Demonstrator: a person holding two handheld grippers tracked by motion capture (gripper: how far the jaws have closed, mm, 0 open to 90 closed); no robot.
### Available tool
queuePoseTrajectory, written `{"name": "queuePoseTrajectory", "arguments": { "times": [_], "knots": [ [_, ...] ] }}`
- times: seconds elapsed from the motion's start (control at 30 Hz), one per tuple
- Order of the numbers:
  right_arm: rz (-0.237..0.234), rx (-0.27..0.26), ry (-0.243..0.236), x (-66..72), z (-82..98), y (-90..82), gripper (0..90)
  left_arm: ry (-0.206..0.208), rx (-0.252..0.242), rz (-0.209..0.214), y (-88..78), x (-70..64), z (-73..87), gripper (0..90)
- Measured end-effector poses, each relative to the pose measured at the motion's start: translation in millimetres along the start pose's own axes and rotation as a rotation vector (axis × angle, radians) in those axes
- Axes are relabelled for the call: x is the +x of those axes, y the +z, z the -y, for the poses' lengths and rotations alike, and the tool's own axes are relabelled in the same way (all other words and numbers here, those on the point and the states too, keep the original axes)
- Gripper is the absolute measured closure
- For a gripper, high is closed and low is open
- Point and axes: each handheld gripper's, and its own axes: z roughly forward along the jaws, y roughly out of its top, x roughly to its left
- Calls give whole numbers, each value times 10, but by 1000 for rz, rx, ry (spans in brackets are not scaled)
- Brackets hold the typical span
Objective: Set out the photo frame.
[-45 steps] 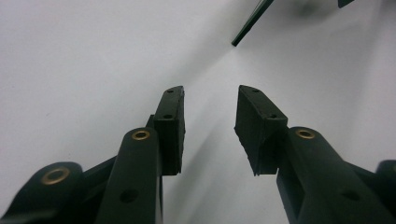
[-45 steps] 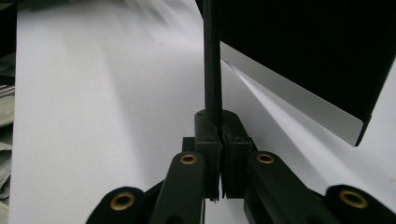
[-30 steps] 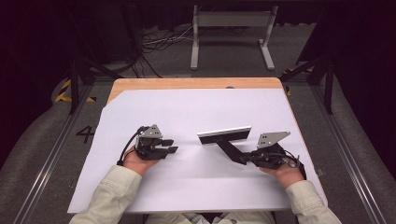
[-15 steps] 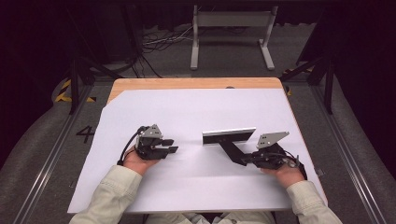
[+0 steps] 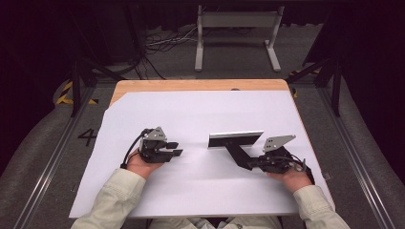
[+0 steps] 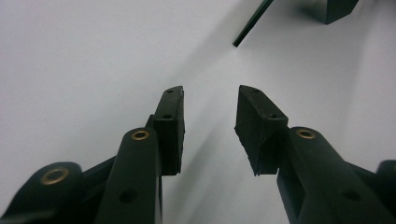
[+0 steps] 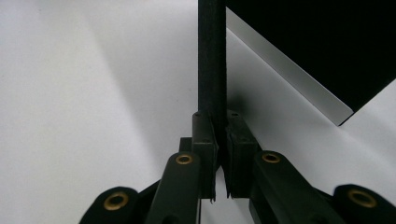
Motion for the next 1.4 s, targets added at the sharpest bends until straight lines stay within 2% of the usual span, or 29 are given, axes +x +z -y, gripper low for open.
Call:
{"name": "queuePoseTrajectory", "arguments": {
  "times": [0.27,0.5,0.63,0.77,0.83,0.87,0.93,1.13,1.23,1.4],
  "knots": [
    [14,-9,14,-9,12,-37,786,2,0,6,22,-5,-8,626],
    [20,-39,-1,16,-20,-126,753,7,-8,18,37,-8,-26,614],
    [32,-50,-7,37,-38,-171,737,13,-23,1,30,-12,-42,617],
    [51,-68,-9,46,-50,-255,733,2,-51,-22,13,3,-51,679],
    [56,-72,-10,46,-54,-277,733,11,-70,-30,-4,27,-52,700],
    [70,-83,-8,44,-58,-324,735,8,-87,-34,-12,41,-49,734],
    [74,-87,-8,41,-57,-337,735,1,-91,-31,-14,46,-48,746],
    [121,-111,0,28,-46,-416,739,-38,-84,-21,-5,60,-77,856],
    [152,-131,-2,30,-61,-455,740,-65,-83,-9,9,65,-82,877],
    [209,-163,8,16,-66,-513,731,-51,-85,-13,30,39,-90,892]
  ]
}}
